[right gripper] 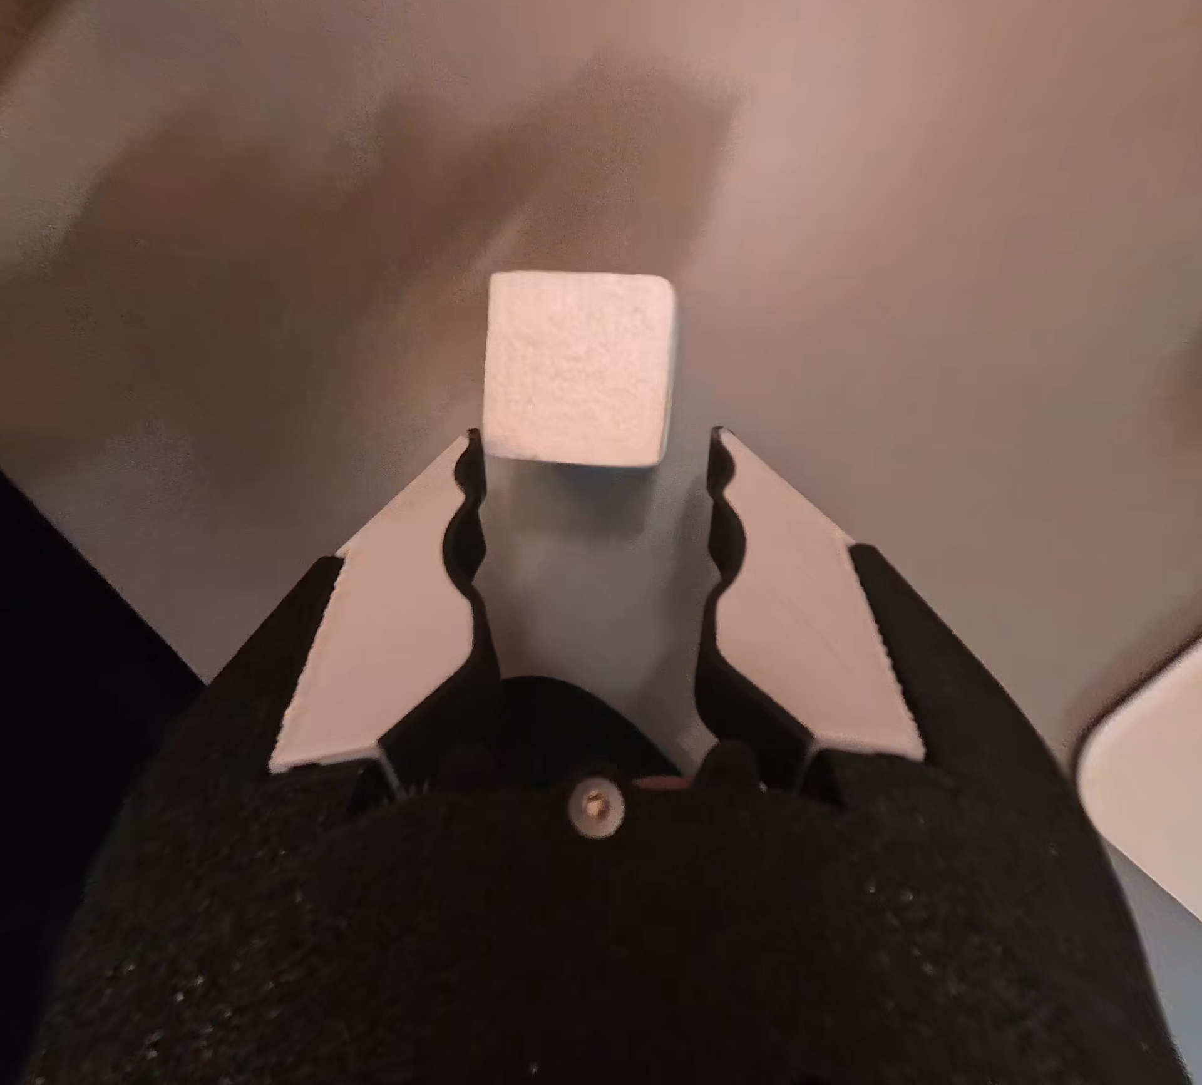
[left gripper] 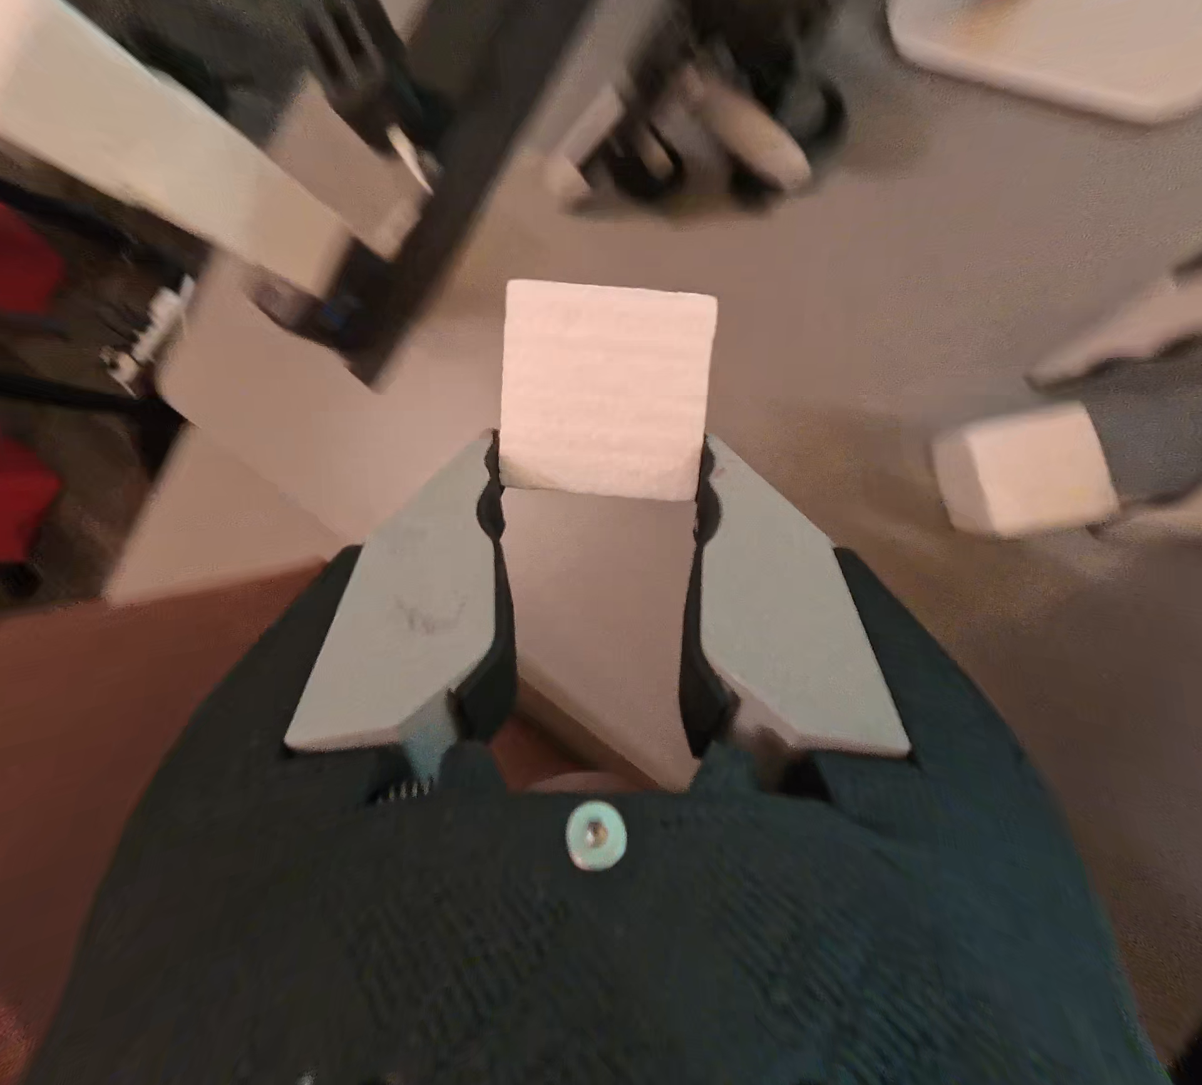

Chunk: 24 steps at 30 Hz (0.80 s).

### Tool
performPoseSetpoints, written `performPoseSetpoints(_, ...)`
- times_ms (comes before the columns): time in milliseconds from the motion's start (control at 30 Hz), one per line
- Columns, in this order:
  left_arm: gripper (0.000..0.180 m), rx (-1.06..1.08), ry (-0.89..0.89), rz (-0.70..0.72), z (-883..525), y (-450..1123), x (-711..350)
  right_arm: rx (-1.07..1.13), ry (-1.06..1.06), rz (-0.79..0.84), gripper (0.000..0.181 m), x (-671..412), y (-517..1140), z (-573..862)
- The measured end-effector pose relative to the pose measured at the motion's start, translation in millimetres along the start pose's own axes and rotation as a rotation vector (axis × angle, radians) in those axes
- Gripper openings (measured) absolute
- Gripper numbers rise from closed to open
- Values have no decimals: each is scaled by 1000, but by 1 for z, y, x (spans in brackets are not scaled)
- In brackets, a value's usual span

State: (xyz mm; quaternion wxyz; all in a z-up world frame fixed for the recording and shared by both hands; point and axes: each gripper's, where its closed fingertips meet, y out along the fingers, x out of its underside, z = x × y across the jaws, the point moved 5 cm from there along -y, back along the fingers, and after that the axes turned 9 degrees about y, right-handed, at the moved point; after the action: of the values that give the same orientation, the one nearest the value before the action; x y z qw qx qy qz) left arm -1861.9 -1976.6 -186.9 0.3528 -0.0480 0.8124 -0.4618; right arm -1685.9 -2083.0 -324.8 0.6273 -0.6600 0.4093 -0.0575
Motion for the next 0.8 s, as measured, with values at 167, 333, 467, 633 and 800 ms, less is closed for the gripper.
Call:
performPoseSetpoints(167,56,6,86,39,-152,-10,-88,41,97,93,70,-11,-40,6)
performPoseSetpoints(333,56,90,238,-33,-227,17,-95,84,244,194,70,3,-85,15)
performPoseSetpoints(467,57,178,355,-67,-243,47,-81,150,327,233,69,22,-111,20)
performPoseSetpoints(633,57,238,393,-56,-252,63,-78,187,425,245,69,37,-121,23)
performPoseSetpoints(800,57,270,411,-69,-256,74,-73,198,459,229,69,40,-120,26)
